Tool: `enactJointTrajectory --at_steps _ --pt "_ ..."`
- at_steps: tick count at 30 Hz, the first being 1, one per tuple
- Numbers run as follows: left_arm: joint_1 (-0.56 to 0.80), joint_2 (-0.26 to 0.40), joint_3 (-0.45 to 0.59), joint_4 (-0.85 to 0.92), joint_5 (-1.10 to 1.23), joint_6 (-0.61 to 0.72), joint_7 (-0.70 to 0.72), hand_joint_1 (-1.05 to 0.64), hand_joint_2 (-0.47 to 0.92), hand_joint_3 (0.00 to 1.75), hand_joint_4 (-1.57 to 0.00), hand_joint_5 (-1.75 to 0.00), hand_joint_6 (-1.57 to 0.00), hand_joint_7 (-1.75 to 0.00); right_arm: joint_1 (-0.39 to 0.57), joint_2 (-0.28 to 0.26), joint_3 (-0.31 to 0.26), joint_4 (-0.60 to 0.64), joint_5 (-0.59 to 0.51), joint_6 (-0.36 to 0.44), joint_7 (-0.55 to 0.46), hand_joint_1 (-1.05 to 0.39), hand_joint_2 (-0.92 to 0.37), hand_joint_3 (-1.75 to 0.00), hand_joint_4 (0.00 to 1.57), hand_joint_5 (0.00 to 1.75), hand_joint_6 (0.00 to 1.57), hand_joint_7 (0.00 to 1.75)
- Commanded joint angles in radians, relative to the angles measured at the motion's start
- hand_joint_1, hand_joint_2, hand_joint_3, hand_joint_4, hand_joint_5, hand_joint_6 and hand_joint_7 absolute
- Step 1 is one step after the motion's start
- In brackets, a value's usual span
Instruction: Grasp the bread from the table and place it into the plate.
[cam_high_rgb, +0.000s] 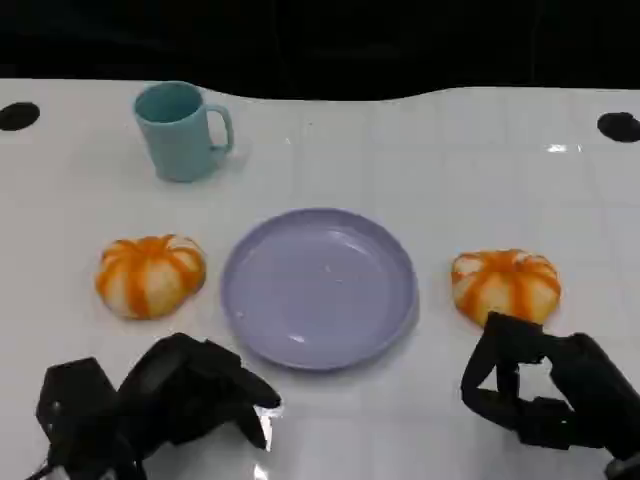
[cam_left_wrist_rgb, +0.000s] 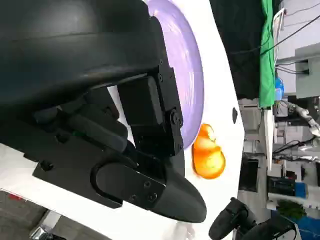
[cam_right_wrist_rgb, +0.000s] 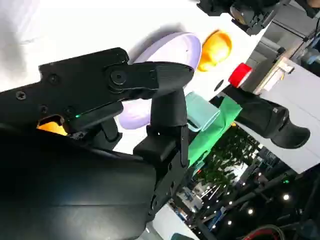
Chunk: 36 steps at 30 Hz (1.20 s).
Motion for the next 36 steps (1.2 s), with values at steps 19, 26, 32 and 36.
enactJointTrajectory --at_steps 19,26,32,36 --pt "0.002 0.019 0.005 -0.006 -0.007 0.002 -0.003 -1.05 0.92 0.07 -1.28 -0.96 -1.57 -0.07 -0.002 -0.012 -0.01 -0.002 0.001 0.0 -0.002 -0.41 -0.92 -0.25 0.9 1.75 0.74 1.75" --pt "0.002 0.022 0.003 -0.007 0.0 0.002 0.002 -1.05 0.92 0.07 -1.27 -0.96 -1.57 -0.07 -0.002 -0.007 -0.01 0.001 0.007 -0.003 -0.003 -0.4 -0.92 -0.24 0.9 1.75 0.74 1.75" --pt "0.0 0.022 0.006 -0.001 -0.005 -0.006 -0.005 -1.05 0.92 0.07 -1.27 -0.95 -1.57 -0.07 -0.008 -0.008 -0.017 0.0 0.001 -0.008 -0.013 -0.4 -0.92 -0.24 0.89 1.75 0.73 1.75" --pt "0.0 0.022 0.005 -0.001 -0.004 -0.009 -0.004 -1.05 0.92 0.08 -1.27 -0.95 -1.57 -0.07 -0.008 -0.009 -0.018 -0.002 -0.001 -0.007 -0.015 -0.41 -0.92 -0.25 0.89 1.75 0.73 1.75"
